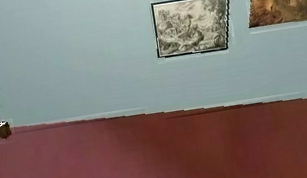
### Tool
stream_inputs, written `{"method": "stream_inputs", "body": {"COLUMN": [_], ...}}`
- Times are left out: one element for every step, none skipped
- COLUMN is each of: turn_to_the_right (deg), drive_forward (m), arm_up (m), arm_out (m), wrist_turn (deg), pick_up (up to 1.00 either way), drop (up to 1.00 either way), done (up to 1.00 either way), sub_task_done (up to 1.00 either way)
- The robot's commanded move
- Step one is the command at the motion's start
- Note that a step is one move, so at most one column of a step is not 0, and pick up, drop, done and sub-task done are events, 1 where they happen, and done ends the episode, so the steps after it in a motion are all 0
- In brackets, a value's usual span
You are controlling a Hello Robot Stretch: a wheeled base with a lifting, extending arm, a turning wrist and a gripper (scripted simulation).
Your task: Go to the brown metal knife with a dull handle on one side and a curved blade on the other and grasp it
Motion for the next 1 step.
{"method": "stream_inputs", "body": {"turn_to_the_right": [0.0], "drive_forward": [0.2], "arm_up": [0.0], "arm_out": [0.0], "wrist_turn": [0.0], "pick_up": [0.0], "drop": [0.0], "done": [0.0], "sub_task_done": [0.0]}}
